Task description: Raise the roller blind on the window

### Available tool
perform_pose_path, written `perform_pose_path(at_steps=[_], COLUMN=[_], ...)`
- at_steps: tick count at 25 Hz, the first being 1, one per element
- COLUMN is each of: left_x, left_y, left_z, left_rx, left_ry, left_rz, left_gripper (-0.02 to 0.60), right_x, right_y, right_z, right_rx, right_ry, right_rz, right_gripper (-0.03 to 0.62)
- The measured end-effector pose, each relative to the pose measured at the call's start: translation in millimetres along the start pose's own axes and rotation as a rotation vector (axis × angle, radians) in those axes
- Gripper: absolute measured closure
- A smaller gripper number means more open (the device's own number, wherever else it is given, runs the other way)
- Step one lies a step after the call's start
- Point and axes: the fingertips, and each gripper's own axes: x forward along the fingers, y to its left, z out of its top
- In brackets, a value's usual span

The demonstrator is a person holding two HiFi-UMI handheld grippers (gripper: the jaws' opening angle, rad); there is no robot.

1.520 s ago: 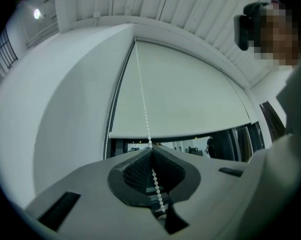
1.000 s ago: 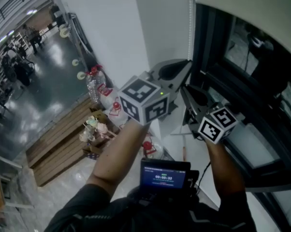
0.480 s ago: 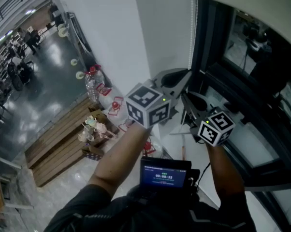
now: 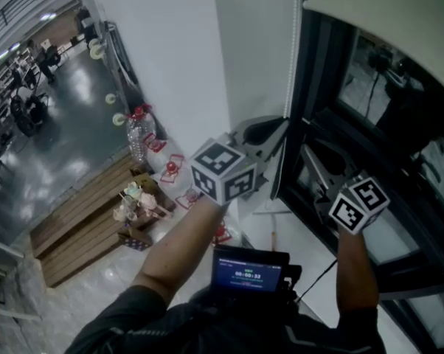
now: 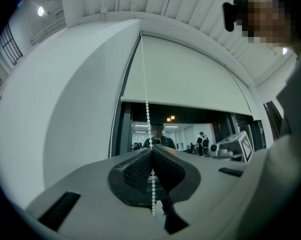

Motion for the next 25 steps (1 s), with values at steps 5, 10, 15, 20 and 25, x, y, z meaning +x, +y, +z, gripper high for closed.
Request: perform_pose_path(at_steps=[5,10,15,20,25], left_x=[-2.7,-5.3,-6.7,-6.8,-8.1], left_y=[-8.3,-20.5,-28.7,-31.9,-36.5], left_z=[0.2,1.9,2.9,4.4,0.6], left_rx=[0.001,-0.007,-0.004,-0.006,-0.013], left_ry=[-0.017,-0.026,-0.029,-0.038,-0.051], left_rz=[-0.017,-0.039,-0.053,-0.061,-0.08], left_gripper=[0.584,0.584,0.584,0.584,0.584], right_x=[12.3,39.4,53.4,52.6,47.1], right_y=[5.7,18.1,24.3,28.1,28.0], right_z=[87.3,132.7,146.9,147.9,144.6], right_rx=[-0.048,-0.045,-0.041,-0.017,0.024], right_ry=[-0.164,-0.23,-0.259,-0.275,-0.304], right_rz=[0.036,0.104,0.133,0.145,0.15], right_gripper=[0.508,0.502,0.513,0.585,0.586])
